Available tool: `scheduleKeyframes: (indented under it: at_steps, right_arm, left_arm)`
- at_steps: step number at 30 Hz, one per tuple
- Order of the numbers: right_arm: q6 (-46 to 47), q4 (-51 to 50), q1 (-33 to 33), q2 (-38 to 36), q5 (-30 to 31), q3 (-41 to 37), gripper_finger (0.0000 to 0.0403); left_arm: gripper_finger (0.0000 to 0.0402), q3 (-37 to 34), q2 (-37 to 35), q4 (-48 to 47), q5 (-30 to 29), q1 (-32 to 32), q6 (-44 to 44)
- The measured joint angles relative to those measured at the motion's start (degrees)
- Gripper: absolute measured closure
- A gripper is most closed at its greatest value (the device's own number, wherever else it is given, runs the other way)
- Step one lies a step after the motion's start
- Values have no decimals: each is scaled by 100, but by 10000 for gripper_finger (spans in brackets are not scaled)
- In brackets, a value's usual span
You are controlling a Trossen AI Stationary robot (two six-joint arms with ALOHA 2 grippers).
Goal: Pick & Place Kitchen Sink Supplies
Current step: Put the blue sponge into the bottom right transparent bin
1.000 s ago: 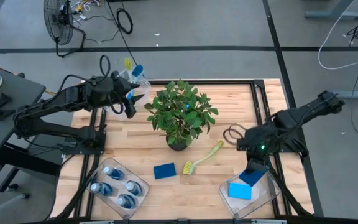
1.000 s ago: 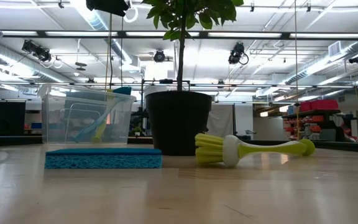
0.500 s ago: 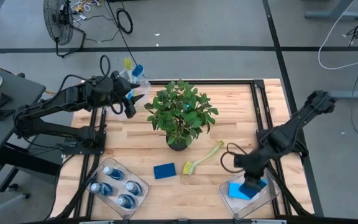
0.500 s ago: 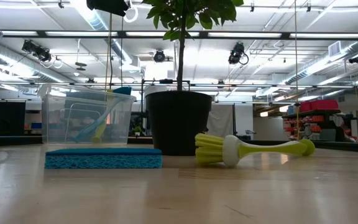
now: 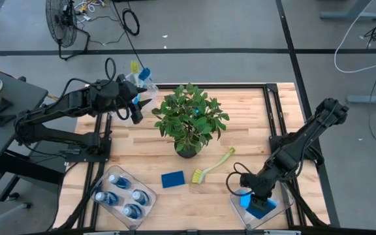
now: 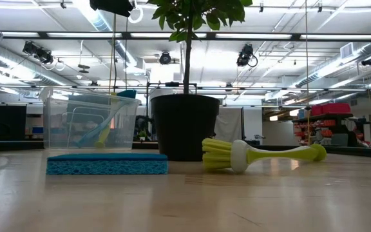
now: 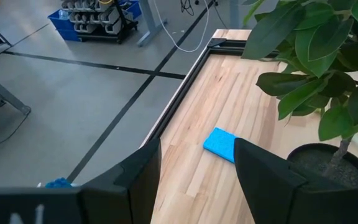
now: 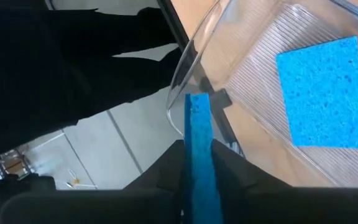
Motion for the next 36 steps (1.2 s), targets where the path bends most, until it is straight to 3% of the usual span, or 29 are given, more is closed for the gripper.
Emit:
scheduleKeyframes:
  at_steps: [11, 17, 24, 36]
  right_arm:
    - [-117, 16, -2, 13, 153, 0, 225]
    - [-380, 16, -4, 13, 173, 0, 187]
    - [-643, -57, -8, -207, 430, 0, 176]
    - [-803, -1214, -469, -1304, 2208, 2, 188]
  left_arm:
    - [195, 0, 1, 1, -2, 0, -4]
    - [195, 0, 1, 2, -2, 1, -20]
    - [195, 0, 2, 2, -2, 0, -17]
    - [195, -8, 80, 271, 41, 36, -63]
